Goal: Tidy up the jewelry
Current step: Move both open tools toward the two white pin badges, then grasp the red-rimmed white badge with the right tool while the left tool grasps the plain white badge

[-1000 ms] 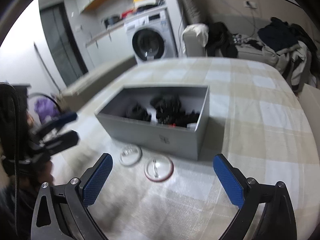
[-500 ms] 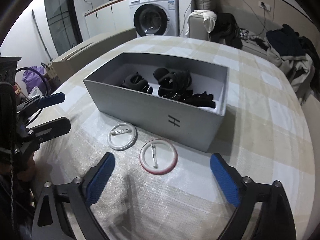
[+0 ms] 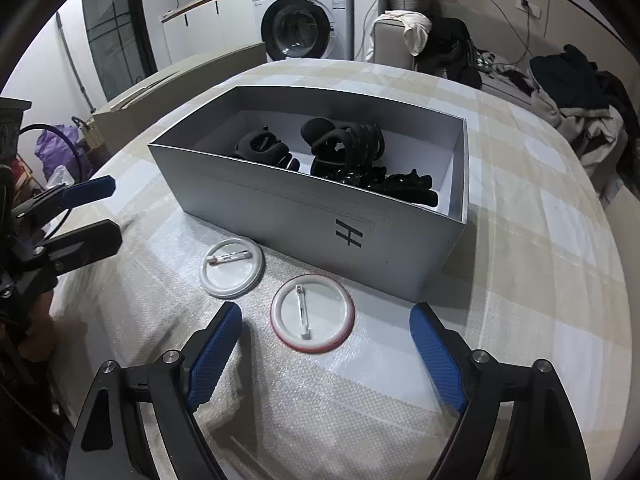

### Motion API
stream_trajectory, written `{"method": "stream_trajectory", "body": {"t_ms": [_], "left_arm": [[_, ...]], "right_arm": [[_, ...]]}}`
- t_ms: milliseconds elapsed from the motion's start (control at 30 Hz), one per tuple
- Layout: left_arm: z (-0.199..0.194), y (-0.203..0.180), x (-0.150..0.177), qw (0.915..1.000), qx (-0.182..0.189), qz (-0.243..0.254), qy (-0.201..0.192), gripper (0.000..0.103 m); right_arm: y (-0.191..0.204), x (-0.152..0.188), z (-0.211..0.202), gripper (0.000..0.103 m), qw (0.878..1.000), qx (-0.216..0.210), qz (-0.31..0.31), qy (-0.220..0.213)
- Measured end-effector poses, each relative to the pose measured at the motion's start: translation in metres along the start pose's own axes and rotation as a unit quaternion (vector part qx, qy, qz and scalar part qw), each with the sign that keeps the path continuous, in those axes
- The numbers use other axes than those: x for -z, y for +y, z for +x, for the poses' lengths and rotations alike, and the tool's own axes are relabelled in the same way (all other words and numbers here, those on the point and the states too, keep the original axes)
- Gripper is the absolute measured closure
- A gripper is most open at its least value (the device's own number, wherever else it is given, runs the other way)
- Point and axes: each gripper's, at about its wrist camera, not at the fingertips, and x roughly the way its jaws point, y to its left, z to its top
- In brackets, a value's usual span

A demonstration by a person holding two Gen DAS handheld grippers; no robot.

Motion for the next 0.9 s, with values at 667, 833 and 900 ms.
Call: {"method": "stream_trajectory", "body": {"t_ms": [667, 833, 900], "left_arm": [[0.0, 0.0, -0.001, 0.9999, -0.005, 0.01, 0.001, 0.001], [0.0, -0.001, 0.0, 0.9999, -0.006, 0.014, 0.002, 0.001], [0.0, -0.003, 0.0, 0.9998, -0.007, 0.019, 0.003, 0.001]], "right_arm": [[0.011, 0.003, -0.004, 0.036, 1.0, 0.016, -0.014, -0.005], [0.021, 0.004, -0.007, 0.062, 0.999, 0.016, -0.03, -0.009], [0.02, 0.007, -0.009, 0.062, 1.0, 0.005, -0.026, -0.012]]}}
